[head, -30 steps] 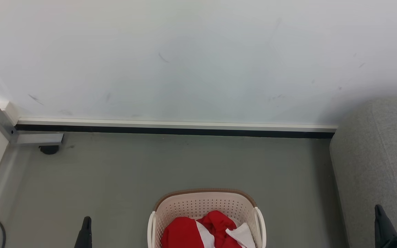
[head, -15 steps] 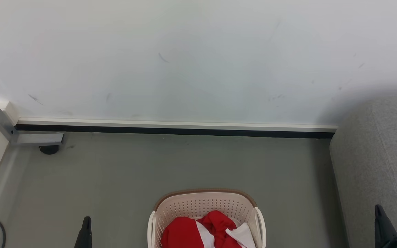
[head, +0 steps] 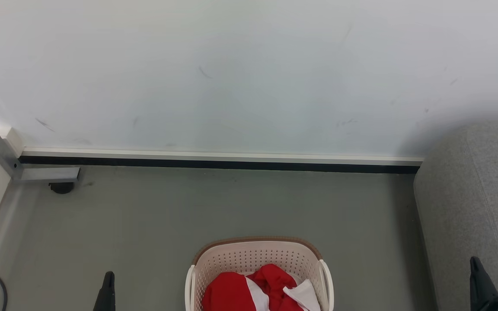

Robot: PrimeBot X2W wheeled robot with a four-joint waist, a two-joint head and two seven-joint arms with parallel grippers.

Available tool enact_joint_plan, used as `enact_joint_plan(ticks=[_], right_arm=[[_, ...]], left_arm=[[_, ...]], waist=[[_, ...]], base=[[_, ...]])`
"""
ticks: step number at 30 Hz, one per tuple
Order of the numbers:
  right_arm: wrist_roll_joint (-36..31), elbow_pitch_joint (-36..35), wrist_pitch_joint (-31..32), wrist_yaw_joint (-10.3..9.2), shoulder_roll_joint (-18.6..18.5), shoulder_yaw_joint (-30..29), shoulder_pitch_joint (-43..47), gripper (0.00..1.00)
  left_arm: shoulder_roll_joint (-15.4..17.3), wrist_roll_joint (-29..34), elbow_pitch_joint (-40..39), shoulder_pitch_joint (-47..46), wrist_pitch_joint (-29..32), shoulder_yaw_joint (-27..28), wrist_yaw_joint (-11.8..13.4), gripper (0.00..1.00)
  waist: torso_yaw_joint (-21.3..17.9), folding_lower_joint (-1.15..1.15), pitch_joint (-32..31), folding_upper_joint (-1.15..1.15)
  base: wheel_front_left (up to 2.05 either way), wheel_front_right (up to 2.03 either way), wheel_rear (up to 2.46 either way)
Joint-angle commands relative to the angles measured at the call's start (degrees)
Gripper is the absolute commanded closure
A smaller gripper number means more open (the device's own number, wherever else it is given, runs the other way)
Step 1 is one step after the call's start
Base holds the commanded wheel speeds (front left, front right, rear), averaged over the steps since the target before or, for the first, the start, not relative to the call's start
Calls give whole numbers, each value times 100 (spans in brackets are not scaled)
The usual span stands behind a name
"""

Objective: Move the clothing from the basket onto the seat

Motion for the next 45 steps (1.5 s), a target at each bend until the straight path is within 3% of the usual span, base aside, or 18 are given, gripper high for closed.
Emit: enact_joint_plan(ticks=[1,45], right_arm=[[10,14,-2,3,17,9,-32,100],[10,14,-2,3,17,10,-32,100]], left_arm=[[1,-14,3,7,6,6,-17,100],[1,-14,3,7,6,6,-17,100]], waist=[[0,0,0,0],[0,0,0,0]], base=[[0,0,0],[0,0,0]])
